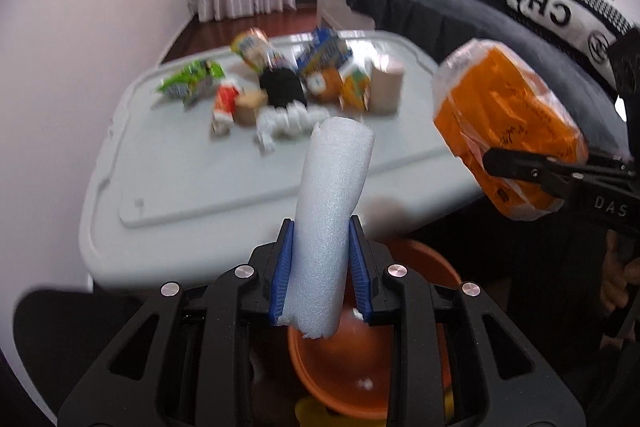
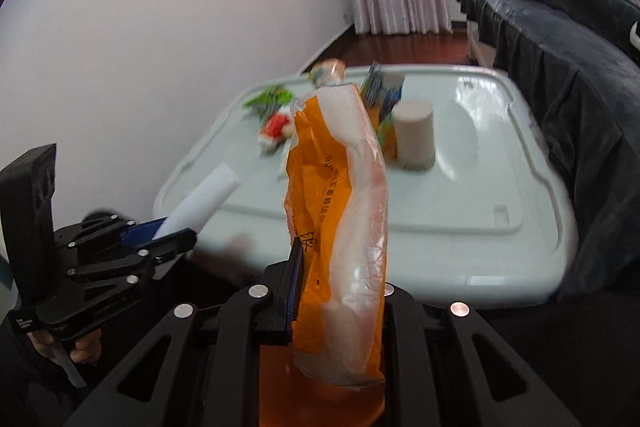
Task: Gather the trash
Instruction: 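Grasp the white foam tube with the left tool while the right tool carries the orange bag, then open both tools over the orange bucket, dropping the foam tube and bag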
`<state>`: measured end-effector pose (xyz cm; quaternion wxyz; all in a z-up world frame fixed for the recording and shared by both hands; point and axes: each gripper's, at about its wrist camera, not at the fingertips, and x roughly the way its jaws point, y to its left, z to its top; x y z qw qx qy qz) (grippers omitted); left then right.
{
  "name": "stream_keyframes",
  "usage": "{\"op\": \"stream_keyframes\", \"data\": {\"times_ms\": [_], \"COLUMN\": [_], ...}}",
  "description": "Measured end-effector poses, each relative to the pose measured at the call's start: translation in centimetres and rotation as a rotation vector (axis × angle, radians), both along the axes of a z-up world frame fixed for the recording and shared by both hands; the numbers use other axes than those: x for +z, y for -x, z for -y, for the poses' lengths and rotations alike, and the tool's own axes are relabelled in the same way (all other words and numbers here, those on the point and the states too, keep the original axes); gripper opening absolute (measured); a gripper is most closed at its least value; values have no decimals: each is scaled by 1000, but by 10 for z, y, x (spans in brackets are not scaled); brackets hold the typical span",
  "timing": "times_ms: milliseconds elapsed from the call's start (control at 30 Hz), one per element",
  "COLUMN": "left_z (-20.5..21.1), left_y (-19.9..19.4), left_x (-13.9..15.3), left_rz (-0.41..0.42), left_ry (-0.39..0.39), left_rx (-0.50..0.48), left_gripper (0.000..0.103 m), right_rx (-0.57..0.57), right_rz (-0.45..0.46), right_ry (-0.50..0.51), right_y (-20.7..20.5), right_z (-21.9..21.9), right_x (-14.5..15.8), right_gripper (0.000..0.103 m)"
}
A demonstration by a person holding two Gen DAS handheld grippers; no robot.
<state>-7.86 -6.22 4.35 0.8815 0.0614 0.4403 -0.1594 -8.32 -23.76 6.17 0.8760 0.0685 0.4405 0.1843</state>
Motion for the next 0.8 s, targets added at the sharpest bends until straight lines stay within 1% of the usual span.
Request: {"op": "stream_keyframes", "data": {"times_ms": [100, 167, 267, 433, 533, 667, 800], "left_z": [2, 1, -3, 1, 1, 1, 0], "left_y": [14, 20, 25, 29, 26, 22, 20], "left_x": [-12, -20, -25, -42, -51, -64, -70], "left_rz": [-61, -103, -133, -197, -239, -298, -336], "left_ry": [-36, -61, -83, -124, -129, -132, -129], "left_rx": [-16, -20, -16, -15, -9, -11, -11], "left_gripper": [26, 26, 26, 26, 26, 27, 27], "right_rx": [31, 53, 77, 96, 105, 110, 113], "right_rz": [-36, -77, -126, -172, -209, -251, -288], "right_ry": [34, 52, 61, 100, 114, 108, 102], "right_y": [15, 27, 37, 37, 36, 35, 34], "right_z": [-9, -15, -22, -33, -39, -41, -41], "right_x": [-5, -13, -23, -32, -40, -50, -59], "right_gripper": [18, 18, 18, 18, 18, 18, 18]}}
